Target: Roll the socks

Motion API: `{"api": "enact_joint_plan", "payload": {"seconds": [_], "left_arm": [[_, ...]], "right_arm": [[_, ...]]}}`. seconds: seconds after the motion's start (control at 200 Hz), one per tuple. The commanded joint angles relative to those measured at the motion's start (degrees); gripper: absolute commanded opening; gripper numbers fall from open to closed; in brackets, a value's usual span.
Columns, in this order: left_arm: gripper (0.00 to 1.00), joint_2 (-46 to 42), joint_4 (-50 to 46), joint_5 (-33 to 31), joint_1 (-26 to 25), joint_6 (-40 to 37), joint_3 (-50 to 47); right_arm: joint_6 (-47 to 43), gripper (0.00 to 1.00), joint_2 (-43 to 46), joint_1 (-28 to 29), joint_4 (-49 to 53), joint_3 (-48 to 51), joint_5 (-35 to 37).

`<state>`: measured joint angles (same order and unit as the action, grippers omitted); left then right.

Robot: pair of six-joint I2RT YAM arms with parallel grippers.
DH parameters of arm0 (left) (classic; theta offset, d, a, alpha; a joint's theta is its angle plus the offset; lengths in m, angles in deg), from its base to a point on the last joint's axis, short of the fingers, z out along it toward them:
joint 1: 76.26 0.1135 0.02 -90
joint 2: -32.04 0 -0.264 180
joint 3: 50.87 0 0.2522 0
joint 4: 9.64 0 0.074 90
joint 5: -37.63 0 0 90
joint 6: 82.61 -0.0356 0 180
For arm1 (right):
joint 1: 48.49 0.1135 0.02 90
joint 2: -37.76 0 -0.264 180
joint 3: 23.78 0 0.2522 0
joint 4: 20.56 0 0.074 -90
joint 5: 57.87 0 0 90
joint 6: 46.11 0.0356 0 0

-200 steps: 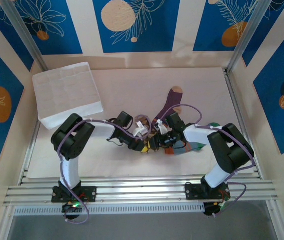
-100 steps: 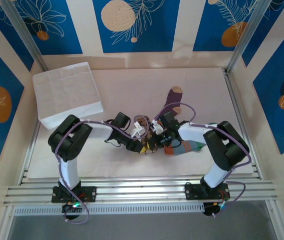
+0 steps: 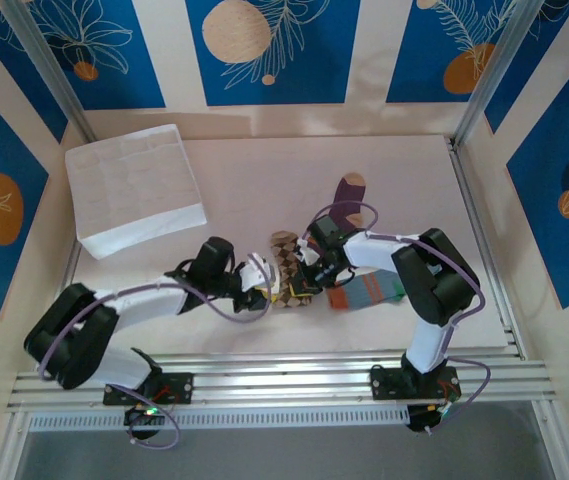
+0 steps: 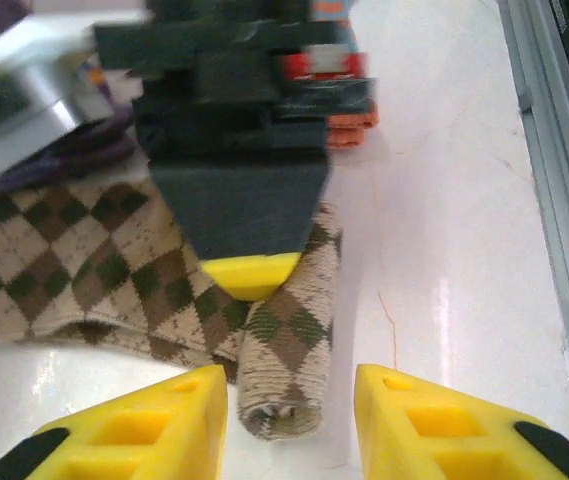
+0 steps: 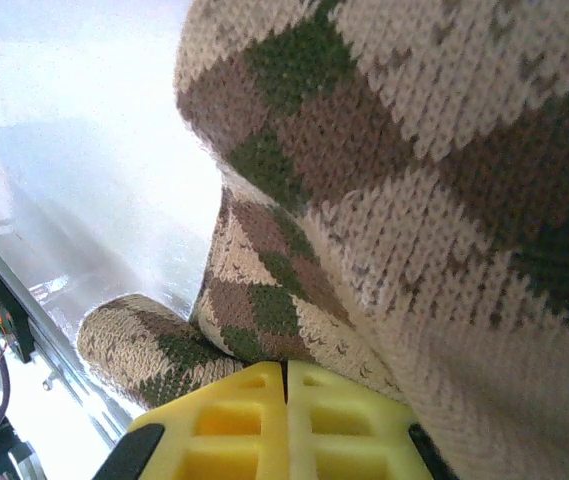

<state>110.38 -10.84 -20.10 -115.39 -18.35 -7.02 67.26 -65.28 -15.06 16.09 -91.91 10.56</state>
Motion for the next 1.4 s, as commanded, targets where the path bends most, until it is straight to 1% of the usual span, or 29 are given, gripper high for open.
{"api": "enact_joint_plan", "payload": {"seconds": [0.0, 0.11, 0.185, 0.375, 0.445, 0.56, 0.705, 0.74, 0.775, 0.84, 0.87, 0.9, 0.995, 1.025, 1.05, 1.116, 1.241, 1.396], "left_arm": [[0.48, -2.31, 9.23, -10.65, -4.88, -11.20, -4.32], [0.49, -1.06, 9.47, -18.15, -8.71, -15.05, -4.14], [0.49, 0.65, 10.38, -21.00, -10.45, -17.21, -4.03], [0.51, 6.84, 11.34, -21.90, -11.85, -19.18, -1.90], [0.51, 8.75, 13.04, -22.41, -12.37, -19.44, -1.74], [0.49, 10.73, 16.24, -22.03, -12.43, -18.49, -1.88], [0.38, 12.00, 17.26, -20.88, -12.46, -17.05, -1.70], [0.33, 12.09, 17.09, -20.71, -12.46, -16.69, -1.61], [0.24, 12.09, 16.73, -20.52, -12.46, -16.50, -1.61], [0.00, 11.71, 14.89, -19.69, -12.46, -16.17, -1.21], [0.00, 11.42, 13.49, -19.09, -12.46, -15.91, -0.88], [0.00, 11.10, 11.76, -18.29, -12.46, -15.60, -0.31], [0.00, 10.73, 5.48, -15.13, -12.23, -13.37, 1.80], [0.00, 10.93, 3.40, -14.08, -12.06, -12.37, 2.58], [0.00, 11.16, 1.84, -12.84, -11.88, -11.60, 3.22], [0.00, 12.18, -1.43, -9.95, -11.37, -9.74, 4.58], [0.00, 14.46, -5.70, -5.68, -10.27, -6.05, 6.95], [0.00, 17.12, -11.45, -1.59, -8.57, -1.83, 11.07]], "right_arm": [[-1.71, 0.00, -3.99, 0.70, 6.67, 0.57, 3.90], [-2.31, 0.00, -4.55, 0.67, 7.88, -0.42, 3.74], [-2.53, 0.00, -4.71, 0.68, 8.30, -0.74, 3.59], [-2.64, 0.00, -5.04, 0.63, 8.34, -0.52, 2.80], [-2.74, 0.00, -5.23, 0.61, 8.38, -0.49, 2.49], [-2.66, 0.00, -5.50, 0.52, 8.22, -0.53, 2.08], [-2.59, 0.00, -5.76, 0.63, 8.13, -0.90, 1.70], [-2.64, 0.00, -5.84, 0.61, 8.16, -0.91, 1.70], [-2.62, 0.00, -5.91, 0.65, 8.10, -1.01, 1.70], [-2.57, 0.00, -5.81, 0.64, 7.96, -1.00, 1.77], [-2.59, 0.03, -5.56, 0.59, 7.75, -0.88, 1.87], [-2.54, 0.07, -5.10, 0.60, 7.26, -0.56, 1.95], [-2.26, 0.31, -1.72, 0.42, 3.89, 1.84, 1.19], [-2.10, 0.36, -0.29, 0.20, 2.41, 2.95, 0.58], [-1.90, 0.38, 0.96, -0.11, 1.07, 3.89, -0.01], [-1.31, 0.41, 3.68, -1.15, -2.18, 6.35, -1.96], [-0.45, 0.41, 7.30, -2.96, -6.39, 9.88, -5.08], [-0.50, 0.42, 9.76, -3.21, -7.68, 12.44, -4.17]]}}
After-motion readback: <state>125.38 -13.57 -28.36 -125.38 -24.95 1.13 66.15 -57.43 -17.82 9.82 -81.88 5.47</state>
